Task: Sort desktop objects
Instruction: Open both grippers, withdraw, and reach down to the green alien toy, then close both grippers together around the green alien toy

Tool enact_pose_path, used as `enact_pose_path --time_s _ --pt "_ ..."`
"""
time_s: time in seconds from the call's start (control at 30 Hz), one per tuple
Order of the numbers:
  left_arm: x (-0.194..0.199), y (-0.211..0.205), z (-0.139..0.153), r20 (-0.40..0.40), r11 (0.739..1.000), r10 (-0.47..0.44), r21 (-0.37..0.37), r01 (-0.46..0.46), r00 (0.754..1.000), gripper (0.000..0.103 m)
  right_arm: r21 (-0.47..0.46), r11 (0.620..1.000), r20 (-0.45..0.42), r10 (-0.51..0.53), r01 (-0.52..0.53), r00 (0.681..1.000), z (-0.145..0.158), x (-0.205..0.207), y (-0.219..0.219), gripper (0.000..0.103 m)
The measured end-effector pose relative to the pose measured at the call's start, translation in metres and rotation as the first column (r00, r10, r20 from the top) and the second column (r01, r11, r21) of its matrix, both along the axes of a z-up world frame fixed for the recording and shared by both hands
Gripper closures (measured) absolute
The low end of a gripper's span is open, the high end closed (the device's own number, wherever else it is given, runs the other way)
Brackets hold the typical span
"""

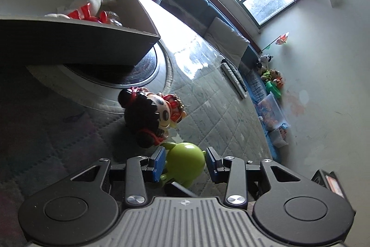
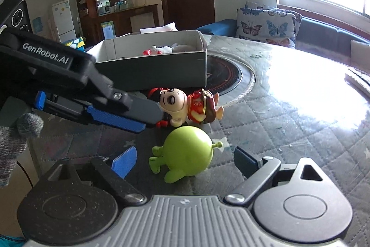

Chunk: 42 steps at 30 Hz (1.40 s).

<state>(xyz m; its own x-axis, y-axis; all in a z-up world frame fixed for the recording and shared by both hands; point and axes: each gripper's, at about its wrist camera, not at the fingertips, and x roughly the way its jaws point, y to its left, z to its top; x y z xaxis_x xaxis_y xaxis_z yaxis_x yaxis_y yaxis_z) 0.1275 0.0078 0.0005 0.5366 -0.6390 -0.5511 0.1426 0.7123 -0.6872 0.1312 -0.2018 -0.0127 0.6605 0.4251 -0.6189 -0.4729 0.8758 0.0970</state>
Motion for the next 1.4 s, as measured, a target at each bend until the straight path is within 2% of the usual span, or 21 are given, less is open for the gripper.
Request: enact_pose_path --time_s 0.27,0.37,0.5,0.63,0.73,0.87,1.07,1.4 --pt "0.005 -0.008 -0.011 -0.031 1.0 0.002 -0.02 -0.002 1.0 0.062 0.038 0.999 -0.023 -0.013 0.014 1.0 -0.006 0.0 -0.007 0.017" --pt "0.007 -0.009 -0.016 -0.048 1.0 -0.001 -0.019 0.0 0.999 0.063 0.052 0.999 -0.035 -0.015 0.017 0.999 -0.007 0.001 -0.009 0.023" --pt "0.006 -0.009 -0.017 -0.037 1.0 0.0 -0.025 -0.001 0.999 0.063 0.065 0.998 -0.039 -0.02 0.022 0.999 -0.007 0.001 -0.01 0.028" --pt "0.006 -0.01 -0.017 -0.029 1.0 0.0 -0.017 0.0 1.0 0.062 0.08 0.996 -0.044 -0.022 0.025 0.999 -0.007 0.001 -0.011 0.037" --pt "0.009 -0.01 -0.024 -0.068 0.998 -0.016 -0.055 0.012 0.998 0.057 0.084 0.996 -0.045 -0.03 0.034 0.999 -0.007 0.001 -0.01 0.04" --pt "0.007 -0.009 -0.025 -0.058 0.998 -0.01 -0.059 0.007 0.998 0.057 0.089 0.995 -0.045 -0.039 0.043 0.998 -0.006 0.0 -0.01 0.05" --pt "0.005 -0.004 -0.027 -0.061 0.997 -0.013 -0.078 0.008 0.998 0.057 0.077 0.996 -0.041 -0.042 0.045 0.998 -0.005 -0.002 -0.01 0.052" --pt "-0.002 -0.007 -0.023 -0.034 0.997 -0.022 -0.068 0.02 0.999 0.06 0.057 0.997 -0.036 -0.047 0.049 0.998 -0.003 -0.008 -0.008 0.054"
